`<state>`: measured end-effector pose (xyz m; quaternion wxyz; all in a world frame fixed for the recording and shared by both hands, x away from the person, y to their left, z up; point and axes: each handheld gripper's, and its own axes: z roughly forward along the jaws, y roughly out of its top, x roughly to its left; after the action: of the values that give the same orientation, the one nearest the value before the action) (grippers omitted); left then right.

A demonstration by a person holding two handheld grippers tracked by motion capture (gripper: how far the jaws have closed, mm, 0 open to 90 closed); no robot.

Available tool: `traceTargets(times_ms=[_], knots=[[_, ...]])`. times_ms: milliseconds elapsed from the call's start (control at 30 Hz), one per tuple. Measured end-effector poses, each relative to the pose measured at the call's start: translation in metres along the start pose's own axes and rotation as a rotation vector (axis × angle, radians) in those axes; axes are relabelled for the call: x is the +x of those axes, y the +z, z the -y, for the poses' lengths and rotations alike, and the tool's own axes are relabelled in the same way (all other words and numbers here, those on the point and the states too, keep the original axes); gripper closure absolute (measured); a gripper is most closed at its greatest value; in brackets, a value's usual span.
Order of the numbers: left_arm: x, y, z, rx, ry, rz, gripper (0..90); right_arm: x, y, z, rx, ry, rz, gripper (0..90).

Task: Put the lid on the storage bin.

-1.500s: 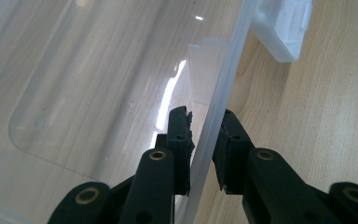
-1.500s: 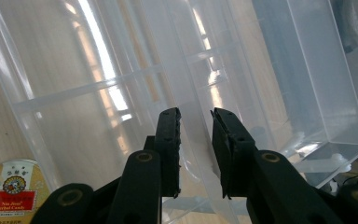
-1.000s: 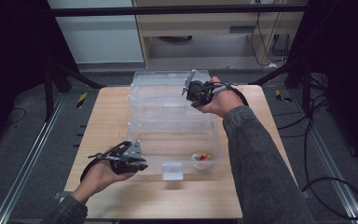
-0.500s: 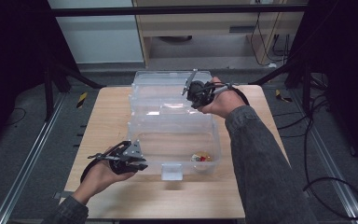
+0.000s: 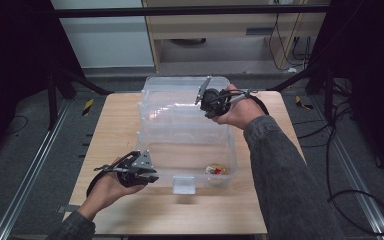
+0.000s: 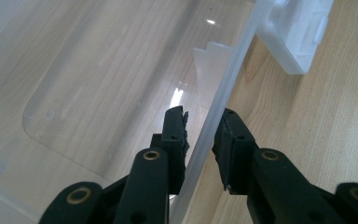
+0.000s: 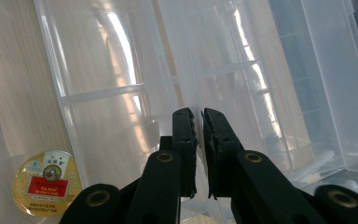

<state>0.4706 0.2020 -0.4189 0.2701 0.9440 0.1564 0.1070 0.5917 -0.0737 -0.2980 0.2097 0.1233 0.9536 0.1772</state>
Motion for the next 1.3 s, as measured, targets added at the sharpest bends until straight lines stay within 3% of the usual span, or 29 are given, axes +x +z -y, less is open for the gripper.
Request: traceTargets(times_ms=[633, 1067, 1300], knots=[[-0.002, 0.0, 0.001, -0.006, -0.006, -0.009, 72.3, 0.014, -0.01, 0.004, -0.033, -0.002, 0.016, 85.4], [-0.002, 0.003, -0.003, -0.013, -0.026, -0.028, 72.0, 0.005, -0.003, 0.004, -0.044, 0.01, 0.026, 84.4], [-0.002, 0.003, -0.002, -0.02, -0.03, -0.028, 71.7, 0.01, -0.007, 0.005, -0.06, 0.005, 0.031, 84.8]])
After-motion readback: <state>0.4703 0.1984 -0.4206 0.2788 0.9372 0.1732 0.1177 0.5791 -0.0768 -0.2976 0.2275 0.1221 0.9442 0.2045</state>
